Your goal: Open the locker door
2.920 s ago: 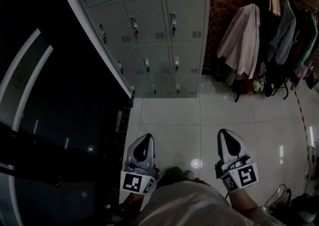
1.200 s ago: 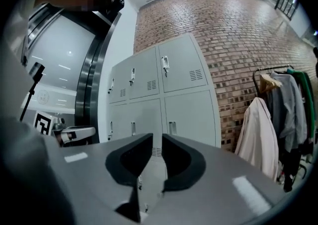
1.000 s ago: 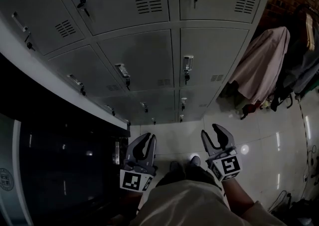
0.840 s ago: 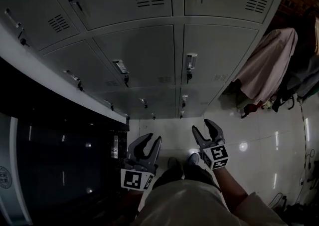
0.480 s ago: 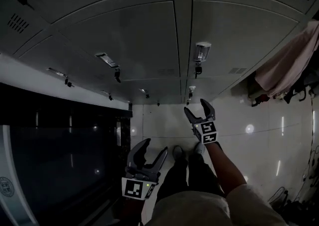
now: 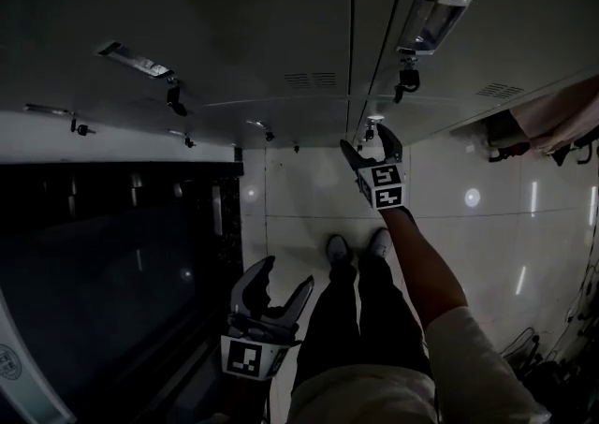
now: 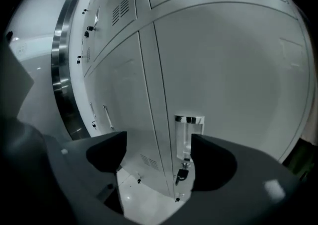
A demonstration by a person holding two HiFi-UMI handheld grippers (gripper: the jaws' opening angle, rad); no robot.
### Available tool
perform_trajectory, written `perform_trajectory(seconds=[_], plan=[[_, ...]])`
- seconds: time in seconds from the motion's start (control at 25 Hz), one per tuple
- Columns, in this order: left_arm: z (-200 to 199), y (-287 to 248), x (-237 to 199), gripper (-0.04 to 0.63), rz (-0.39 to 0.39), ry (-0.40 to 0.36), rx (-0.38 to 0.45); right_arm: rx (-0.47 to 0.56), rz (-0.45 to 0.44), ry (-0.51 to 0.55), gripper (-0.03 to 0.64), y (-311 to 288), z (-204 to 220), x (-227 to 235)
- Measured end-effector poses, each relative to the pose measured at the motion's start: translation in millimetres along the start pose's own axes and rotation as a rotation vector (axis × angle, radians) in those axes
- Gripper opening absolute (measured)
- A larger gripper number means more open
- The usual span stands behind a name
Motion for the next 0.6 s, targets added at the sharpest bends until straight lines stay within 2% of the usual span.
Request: perform_trajectory(seconds=[0.2,0.24,0.4,0.6], plan=[[22.8,9.7,-9.9,0.450,-0.018,0.019,0.009,-0.001,0.015,0.000,0.387,-24.6,0.6,5.3],[26.6,11.0,-12.1,0.449,-0.022,0.022,0.006,0.006,0.029,-0.011,0.358,-26.5,0.5,5.9],[27.4,11.5,-18.0,0.448,-0.051,0.071,0.052,0.003,0.064,-0.072,0.353,-22.3,2.5,3.8],[37.7,11.7,-13.0,0.448,-0.028,0.046,0.021,-0.016,0.183,-0.099,0.259,16.0,18.7,-5.0]])
Point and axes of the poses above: the fingertips, and each gripper's own axes: y backward along the fingers, x to its right, z out of its underside, the point moved 2 cm from there along y, backward along the fingers, and after that the axes turned 14 degrees about y, right-handed, at the moved point
